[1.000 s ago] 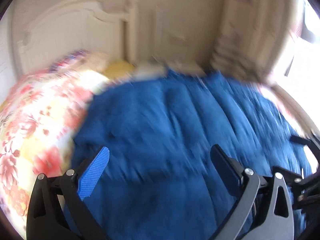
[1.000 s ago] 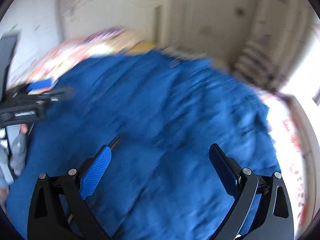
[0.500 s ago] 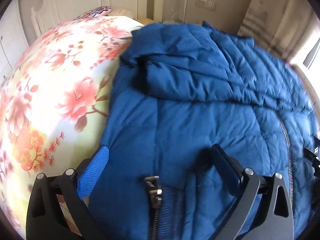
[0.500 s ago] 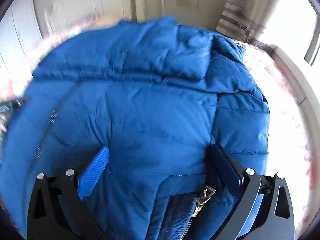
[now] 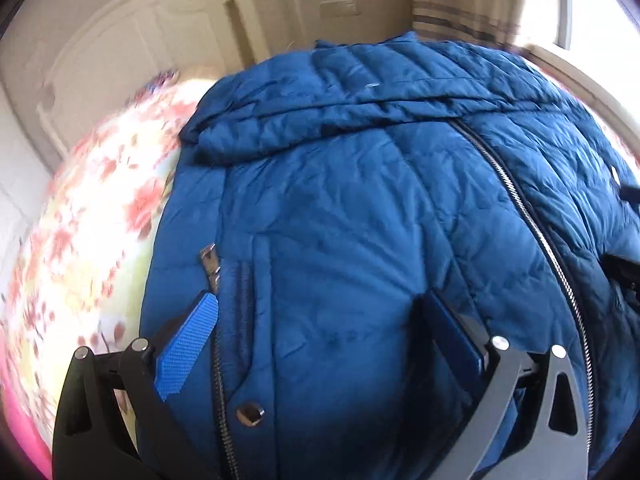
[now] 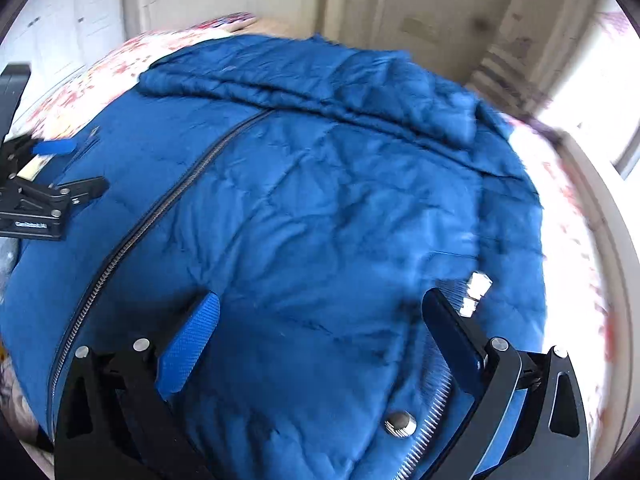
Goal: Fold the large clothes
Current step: 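Slide both grippers along the zippered front to the ribbed hem edge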
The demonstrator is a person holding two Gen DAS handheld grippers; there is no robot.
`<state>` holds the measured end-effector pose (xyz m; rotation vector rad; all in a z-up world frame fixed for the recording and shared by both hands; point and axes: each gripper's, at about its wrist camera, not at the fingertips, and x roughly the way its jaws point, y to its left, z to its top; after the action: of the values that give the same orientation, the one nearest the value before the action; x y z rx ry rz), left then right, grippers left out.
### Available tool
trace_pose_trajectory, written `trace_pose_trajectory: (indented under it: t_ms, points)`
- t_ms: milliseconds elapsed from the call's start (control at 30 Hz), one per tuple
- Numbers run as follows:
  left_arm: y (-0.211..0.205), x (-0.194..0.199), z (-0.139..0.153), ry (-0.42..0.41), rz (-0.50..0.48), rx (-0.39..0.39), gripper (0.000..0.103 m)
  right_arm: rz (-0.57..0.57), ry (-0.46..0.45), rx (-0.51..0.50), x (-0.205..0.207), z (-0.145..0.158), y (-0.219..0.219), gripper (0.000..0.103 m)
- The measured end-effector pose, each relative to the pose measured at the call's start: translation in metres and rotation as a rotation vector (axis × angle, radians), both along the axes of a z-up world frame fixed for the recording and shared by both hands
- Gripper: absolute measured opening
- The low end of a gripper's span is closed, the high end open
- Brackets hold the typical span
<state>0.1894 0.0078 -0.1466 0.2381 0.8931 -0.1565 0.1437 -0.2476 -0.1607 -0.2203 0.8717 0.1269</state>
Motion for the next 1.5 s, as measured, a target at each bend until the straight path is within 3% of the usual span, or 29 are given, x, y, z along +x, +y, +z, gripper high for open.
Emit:
trace_pose_trajectory:
  t_ms: [100,200,233,367,500,567,600,633,700,800,933,1033,1067,1100,1200,1333,1433,1500]
  points:
    - [0.015,-0.018,0.006,-0.023,0.018,-0.055,0.101,0.034,-0.046,0.044,-0.028,0.007,-0.002,0.097]
    - [0.024,-0.030,-0.007,-0.013,0.029,-0.015,0.101,0.056,0.004,0.038,-0.043,-0.009,0.002,0.098]
    - [0.030,-0.032,-0.010,-0.002,0.027,-0.040,0.101,0.067,-0.019,0.033,-0.050,-0.014,0.002,0.098]
    - [0.047,-0.031,-0.007,0.008,0.075,-0.071,0.100,-0.003,-0.039,0.015,-0.057,-0.006,0.011,0.097]
    - [0.037,-0.073,0.009,-0.054,-0.008,-0.142,0.100,0.113,-0.115,0.031,-0.085,0.009,0.036,0.097]
    - [0.023,-0.089,0.004,-0.057,-0.067,-0.114,0.101,0.176,-0.096,0.004,-0.094,0.000,0.052,0.097]
    - [0.013,-0.094,-0.005,-0.045,-0.092,-0.064,0.101,0.193,-0.072,-0.014,-0.095,-0.010,0.056,0.097]
    - [0.006,-0.096,-0.016,-0.046,-0.089,-0.017,0.101,0.189,-0.059,-0.021,-0.095,-0.019,0.057,0.098]
    - [0.009,-0.098,-0.020,-0.078,-0.080,-0.045,0.101,0.158,-0.055,0.090,-0.093,-0.024,0.044,0.098]
    - [0.019,-0.095,-0.013,-0.054,-0.067,-0.071,0.101,0.151,-0.069,0.038,-0.100,-0.013,0.044,0.097]
    - [0.047,-0.108,0.002,-0.115,-0.028,-0.151,0.101,0.115,-0.134,0.024,-0.117,-0.001,0.028,0.097]
    - [0.058,-0.102,-0.015,-0.073,0.026,-0.080,0.101,0.087,-0.072,0.066,-0.117,-0.021,0.005,0.098]
    - [0.061,-0.100,-0.022,-0.055,0.033,-0.084,0.101,0.077,-0.074,0.120,-0.119,-0.026,-0.003,0.098]
    - [0.069,-0.102,-0.024,-0.064,0.036,-0.137,0.101,0.068,-0.082,0.162,-0.120,-0.027,-0.008,0.099]
    - [0.068,-0.106,-0.020,-0.072,0.033,-0.112,0.101,0.065,-0.078,0.119,-0.123,-0.021,-0.004,0.097]
    - [0.070,-0.124,-0.008,-0.120,0.015,-0.137,0.101,0.026,-0.155,0.112,-0.138,-0.006,-0.015,0.097]
    - [0.067,-0.128,-0.021,-0.105,0.013,-0.061,0.101,-0.044,-0.100,0.123,-0.137,-0.026,-0.039,0.098]
    - [0.075,-0.128,-0.024,-0.102,0.021,-0.116,0.101,-0.044,-0.133,0.148,-0.141,-0.029,-0.042,0.098]
